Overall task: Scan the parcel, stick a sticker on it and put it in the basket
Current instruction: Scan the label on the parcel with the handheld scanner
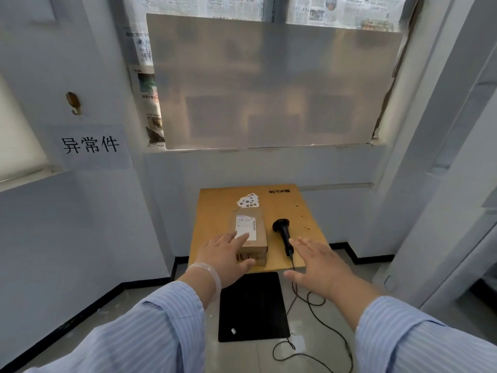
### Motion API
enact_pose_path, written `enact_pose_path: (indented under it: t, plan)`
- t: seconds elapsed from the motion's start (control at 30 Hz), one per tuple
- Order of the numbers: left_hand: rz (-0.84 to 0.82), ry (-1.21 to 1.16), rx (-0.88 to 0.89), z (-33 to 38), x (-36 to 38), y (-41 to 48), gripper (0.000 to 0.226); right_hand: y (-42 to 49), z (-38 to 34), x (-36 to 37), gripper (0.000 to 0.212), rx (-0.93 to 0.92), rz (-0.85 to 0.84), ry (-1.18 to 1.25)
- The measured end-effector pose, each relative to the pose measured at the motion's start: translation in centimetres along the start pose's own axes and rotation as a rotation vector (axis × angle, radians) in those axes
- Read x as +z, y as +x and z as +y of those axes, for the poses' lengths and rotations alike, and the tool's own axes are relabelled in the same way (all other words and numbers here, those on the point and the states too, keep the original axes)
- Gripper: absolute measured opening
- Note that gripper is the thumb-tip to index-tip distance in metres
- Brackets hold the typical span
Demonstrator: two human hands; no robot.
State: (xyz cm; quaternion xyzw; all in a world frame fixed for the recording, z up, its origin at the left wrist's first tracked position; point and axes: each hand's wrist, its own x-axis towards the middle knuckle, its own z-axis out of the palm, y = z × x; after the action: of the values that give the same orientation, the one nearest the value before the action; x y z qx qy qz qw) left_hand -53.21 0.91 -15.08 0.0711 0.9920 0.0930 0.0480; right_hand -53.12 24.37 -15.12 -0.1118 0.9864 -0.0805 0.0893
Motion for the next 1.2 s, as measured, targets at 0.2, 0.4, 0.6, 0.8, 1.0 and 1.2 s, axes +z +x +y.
enact_pose_path:
  t: [0.2,0.4,0.6,0.8,1.0,1.2]
  plan:
    - [-0.141,0.019,0.023,-3.3,2.1,7.8,0.069,7.1,0.7,1.7,0.083,0.069,-0.065,0.038]
    - [-0.254,-0.022,-0.031,-5.4,5.3,14.1,0.070,13.4,3.4,4.0,0.082,0.120,-0.133,0.112]
    - [-0.278,-0.116,-0.158,-6.6,8.7,19.6,0.070,20.9,7.2,6.0,0.082,0.140,-0.231,0.195]
    - [-0.282,-0.239,-0.333,-7.4,10.9,22.9,0.078,26.5,10.0,7.4,0.081,0.166,-0.272,0.260]
    - [-0.335,-0.492,-0.424,-8.6,13.1,23.0,0.085,29.4,10.1,9.9,0.089,0.250,-0.297,0.414]
    - [-0.287,-0.661,-0.418,-8.8,14.4,24.2,0.094,31.5,9.3,11.6,0.093,0.304,-0.189,0.561]
